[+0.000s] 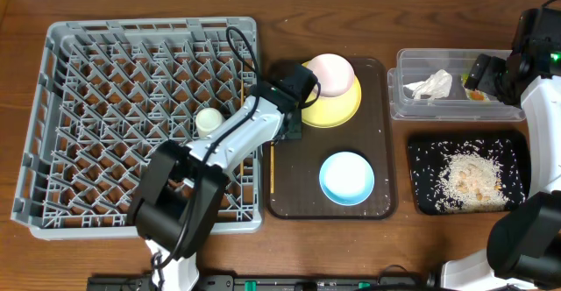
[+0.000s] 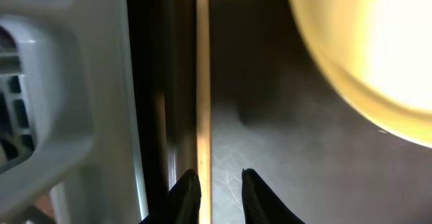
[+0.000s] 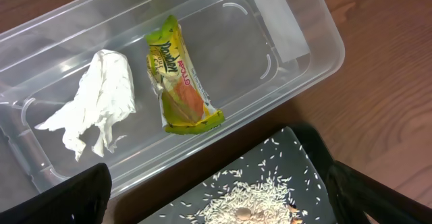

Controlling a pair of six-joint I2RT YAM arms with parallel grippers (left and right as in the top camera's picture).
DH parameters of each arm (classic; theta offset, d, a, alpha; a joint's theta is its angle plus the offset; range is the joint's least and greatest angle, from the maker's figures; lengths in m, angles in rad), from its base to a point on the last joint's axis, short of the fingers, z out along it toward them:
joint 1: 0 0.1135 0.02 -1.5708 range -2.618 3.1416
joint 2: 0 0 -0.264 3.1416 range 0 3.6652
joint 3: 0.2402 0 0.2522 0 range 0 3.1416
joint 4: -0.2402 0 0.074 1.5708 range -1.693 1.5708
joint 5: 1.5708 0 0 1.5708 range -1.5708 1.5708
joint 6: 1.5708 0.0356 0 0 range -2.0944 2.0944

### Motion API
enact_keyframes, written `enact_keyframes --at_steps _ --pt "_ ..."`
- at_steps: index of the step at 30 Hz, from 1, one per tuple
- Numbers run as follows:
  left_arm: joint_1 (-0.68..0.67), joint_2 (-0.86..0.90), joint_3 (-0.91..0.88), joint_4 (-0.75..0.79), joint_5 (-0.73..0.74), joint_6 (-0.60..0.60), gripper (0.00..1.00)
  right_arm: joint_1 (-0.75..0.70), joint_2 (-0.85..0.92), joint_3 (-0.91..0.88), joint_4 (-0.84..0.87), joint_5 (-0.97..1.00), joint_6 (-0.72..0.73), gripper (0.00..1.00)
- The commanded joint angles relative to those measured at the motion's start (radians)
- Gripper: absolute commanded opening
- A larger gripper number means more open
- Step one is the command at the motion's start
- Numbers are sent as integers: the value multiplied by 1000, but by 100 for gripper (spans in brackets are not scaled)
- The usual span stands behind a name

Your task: Sort waste into correct bins and load items into the dishwasher rack

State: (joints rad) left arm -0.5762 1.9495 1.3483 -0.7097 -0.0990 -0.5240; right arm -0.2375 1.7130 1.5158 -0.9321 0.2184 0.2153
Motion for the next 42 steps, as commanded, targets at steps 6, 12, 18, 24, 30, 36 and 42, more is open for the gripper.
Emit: enact_keyframes --at_steps 6,12,18,24,30,36,42 --pt "0 95 -8 -3 -55 -10 30 -6 -20 19 -3 17 -11 99" --pt "-10 129 -8 14 -18 -9 29 -6 -20 19 -3 17 -11 99" --pt "-69 136 -8 18 0 -9 29 -6 -20 19 -3 17 -11 99" --pt "-117 138 -8 18 -140 -10 29 -6 -20 19 -3 17 -11 99" --pt "-121 121 -7 -20 -200 -8 29 -6 -20 19 -3 17 -11 99" --pt "-121 96 -8 -53 -255 -8 28 -6 -20 19 -3 17 -11 99" --pt "-122 96 -8 -55 -258 -9 29 -6 -20 19 -3 17 -11 99"
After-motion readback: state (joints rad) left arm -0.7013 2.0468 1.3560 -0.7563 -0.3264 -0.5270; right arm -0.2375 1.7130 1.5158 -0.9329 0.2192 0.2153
